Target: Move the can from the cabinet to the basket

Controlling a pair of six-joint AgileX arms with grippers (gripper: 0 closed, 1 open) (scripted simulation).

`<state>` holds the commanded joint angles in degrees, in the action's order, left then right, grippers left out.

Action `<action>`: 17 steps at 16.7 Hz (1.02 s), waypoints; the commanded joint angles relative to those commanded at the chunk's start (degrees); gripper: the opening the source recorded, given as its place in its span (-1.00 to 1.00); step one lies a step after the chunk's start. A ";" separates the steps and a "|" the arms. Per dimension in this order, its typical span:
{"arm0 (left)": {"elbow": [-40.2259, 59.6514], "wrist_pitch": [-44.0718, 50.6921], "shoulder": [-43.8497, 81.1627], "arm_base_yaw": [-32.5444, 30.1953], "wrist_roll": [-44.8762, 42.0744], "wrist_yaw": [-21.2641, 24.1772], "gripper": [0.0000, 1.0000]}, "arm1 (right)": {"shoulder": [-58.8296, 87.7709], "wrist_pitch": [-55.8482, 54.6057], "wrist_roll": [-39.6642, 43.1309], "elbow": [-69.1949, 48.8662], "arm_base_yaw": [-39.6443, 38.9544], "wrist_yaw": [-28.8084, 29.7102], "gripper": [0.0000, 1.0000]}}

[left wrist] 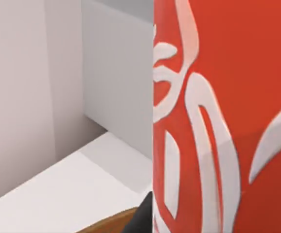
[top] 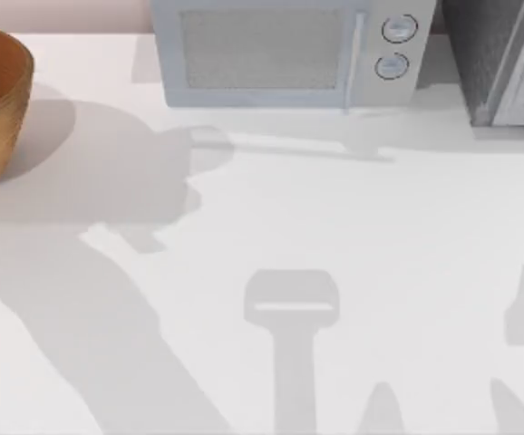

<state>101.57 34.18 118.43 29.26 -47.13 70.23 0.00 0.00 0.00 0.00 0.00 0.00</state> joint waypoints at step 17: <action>-2.46 -14.66 -0.05 0.03 7.41 1.58 -1.00 | 0.00 0.00 0.00 0.00 0.00 0.00 1.00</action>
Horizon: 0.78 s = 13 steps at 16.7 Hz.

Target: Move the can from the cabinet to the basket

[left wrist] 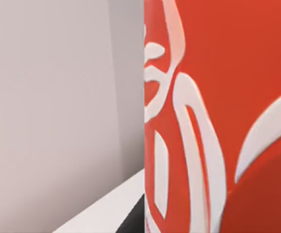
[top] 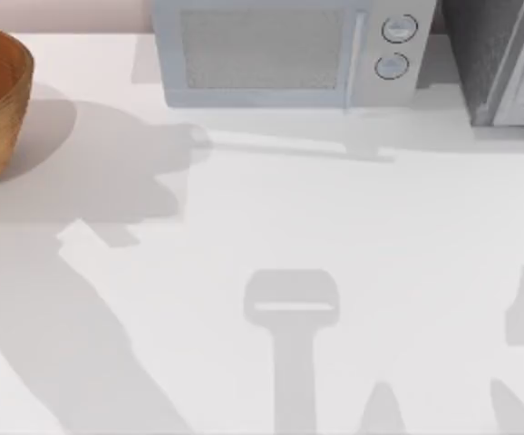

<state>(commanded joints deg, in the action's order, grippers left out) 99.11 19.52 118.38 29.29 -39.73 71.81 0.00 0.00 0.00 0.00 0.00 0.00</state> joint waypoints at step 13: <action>-3.27 -7.10 0.54 -2.34 5.09 -1.94 -0.25 | 0.00 0.00 0.00 0.00 0.00 0.00 1.00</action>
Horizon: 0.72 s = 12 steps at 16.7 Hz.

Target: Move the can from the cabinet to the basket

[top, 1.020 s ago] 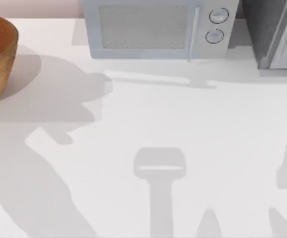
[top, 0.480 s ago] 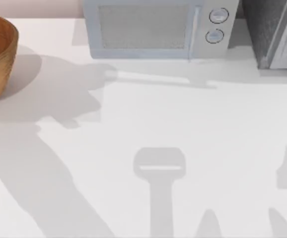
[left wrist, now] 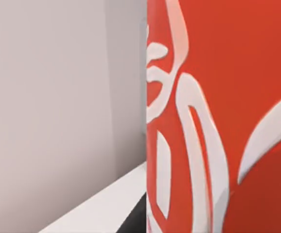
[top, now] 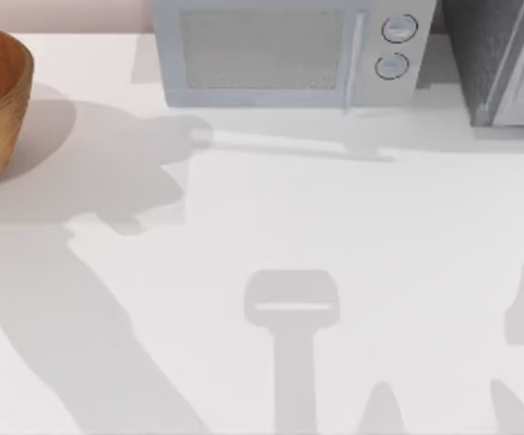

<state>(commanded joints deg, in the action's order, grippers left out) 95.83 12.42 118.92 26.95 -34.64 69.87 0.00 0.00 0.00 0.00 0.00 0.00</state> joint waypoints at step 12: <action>0.00 0.00 0.00 0.00 0.00 0.00 1.00 | 0.00 0.00 0.00 0.00 0.00 0.00 1.00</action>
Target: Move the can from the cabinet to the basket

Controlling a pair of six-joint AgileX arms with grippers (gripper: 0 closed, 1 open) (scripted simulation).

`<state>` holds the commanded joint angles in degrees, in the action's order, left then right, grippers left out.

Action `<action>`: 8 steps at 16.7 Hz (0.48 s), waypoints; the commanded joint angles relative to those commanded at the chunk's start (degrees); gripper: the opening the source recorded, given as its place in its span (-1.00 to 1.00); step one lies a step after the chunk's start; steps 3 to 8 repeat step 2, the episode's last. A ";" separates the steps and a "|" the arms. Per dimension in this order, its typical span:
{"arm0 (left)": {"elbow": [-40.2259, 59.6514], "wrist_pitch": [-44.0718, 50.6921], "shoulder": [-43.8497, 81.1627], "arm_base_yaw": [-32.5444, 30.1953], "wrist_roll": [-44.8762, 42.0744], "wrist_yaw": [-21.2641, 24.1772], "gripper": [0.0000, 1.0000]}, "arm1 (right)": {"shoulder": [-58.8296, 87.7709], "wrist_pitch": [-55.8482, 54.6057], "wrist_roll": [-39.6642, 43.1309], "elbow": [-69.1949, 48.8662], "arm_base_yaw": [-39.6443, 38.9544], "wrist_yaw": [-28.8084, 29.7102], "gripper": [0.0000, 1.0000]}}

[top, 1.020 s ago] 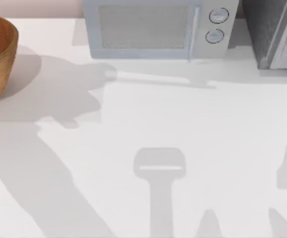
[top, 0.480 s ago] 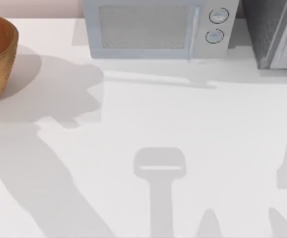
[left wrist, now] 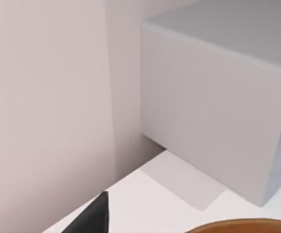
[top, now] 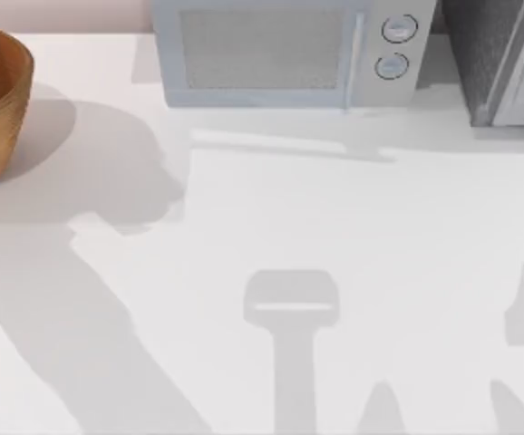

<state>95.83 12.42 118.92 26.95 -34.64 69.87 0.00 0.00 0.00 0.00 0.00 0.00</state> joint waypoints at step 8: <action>0.00 0.00 0.00 0.00 0.00 0.00 1.00 | 0.00 0.00 0.00 0.00 0.00 0.00 1.00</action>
